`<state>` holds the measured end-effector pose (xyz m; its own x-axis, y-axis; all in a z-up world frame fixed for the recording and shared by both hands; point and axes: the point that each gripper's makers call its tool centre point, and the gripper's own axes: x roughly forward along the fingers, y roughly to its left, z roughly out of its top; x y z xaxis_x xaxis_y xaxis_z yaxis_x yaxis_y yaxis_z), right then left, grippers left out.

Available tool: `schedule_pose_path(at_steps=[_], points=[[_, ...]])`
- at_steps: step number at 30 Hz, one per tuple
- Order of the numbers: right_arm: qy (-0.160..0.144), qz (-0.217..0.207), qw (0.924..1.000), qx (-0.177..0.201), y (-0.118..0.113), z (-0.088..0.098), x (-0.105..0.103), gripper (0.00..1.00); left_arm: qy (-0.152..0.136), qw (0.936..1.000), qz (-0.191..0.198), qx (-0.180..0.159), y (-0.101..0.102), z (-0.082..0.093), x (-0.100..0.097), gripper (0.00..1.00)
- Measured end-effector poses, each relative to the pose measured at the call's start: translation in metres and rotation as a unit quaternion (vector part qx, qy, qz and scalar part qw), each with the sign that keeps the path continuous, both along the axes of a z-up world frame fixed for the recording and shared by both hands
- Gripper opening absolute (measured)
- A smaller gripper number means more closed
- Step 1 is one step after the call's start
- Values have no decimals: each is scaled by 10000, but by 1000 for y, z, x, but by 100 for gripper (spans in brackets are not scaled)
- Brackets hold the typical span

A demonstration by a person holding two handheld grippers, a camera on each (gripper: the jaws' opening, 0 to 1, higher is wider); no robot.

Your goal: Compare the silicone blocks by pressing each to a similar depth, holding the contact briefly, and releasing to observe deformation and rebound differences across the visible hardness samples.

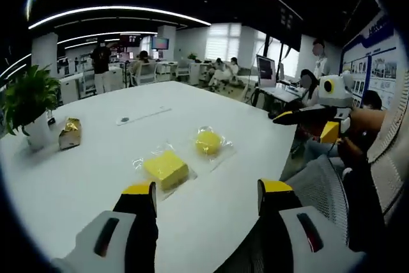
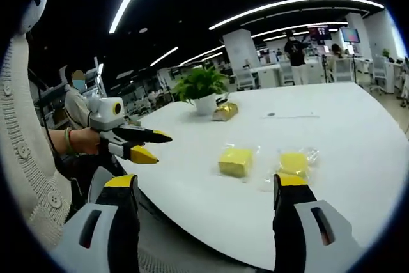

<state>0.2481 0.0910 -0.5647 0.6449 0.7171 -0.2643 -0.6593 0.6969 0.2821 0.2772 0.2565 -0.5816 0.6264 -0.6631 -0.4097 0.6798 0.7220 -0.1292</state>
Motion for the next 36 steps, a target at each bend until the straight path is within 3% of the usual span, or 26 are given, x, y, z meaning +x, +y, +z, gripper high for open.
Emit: schedule_pose_path(at_steps=[7, 15, 36], points=[[93, 52, 9999, -133, -1, -8, -3, 81, 68, 9980, 525, -347, 25, 1, -13, 65], [199, 19, 9995, -226, -3, -15, -5, 82, 216, 9971, 567, -470, 25, -1, -23, 66], [315, -2, 9991, -282, -5, -21, -4, 81, 398, 9962, 586, -503, 25, -5, -21, 66]])
